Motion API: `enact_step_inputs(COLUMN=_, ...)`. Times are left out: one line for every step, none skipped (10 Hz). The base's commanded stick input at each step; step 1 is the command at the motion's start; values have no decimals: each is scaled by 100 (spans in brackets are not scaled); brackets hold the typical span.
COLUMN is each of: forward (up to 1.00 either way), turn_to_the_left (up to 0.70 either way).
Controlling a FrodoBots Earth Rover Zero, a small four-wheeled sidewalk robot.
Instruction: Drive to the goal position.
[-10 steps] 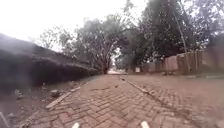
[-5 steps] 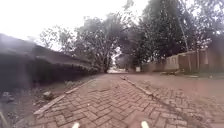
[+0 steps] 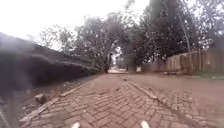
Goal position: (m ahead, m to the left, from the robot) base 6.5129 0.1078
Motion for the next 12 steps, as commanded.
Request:
enact_step_inputs(forward=50, turn_to_the_left=-50)
enact_step_inputs(forward=50, turn_to_the_left=18)
enact_step_inputs(forward=50, turn_to_the_left=9)
enact_step_inputs(forward=50, turn_to_the_left=1)
enact_step_inputs(forward=50, turn_to_the_left=0)
enact_step_inputs(forward=50, turn_to_the_left=0)
enact_step_inputs(forward=50, turn_to_the_left=0)
enact_step_inputs(forward=50, turn_to_the_left=0)
enact_step_inputs(forward=50, turn_to_the_left=0)
enact_step_inputs(forward=50, turn_to_the_left=0)
enact_step_inputs(forward=50, turn_to_the_left=0)
enact_step_inputs(forward=50, turn_to_the_left=0)
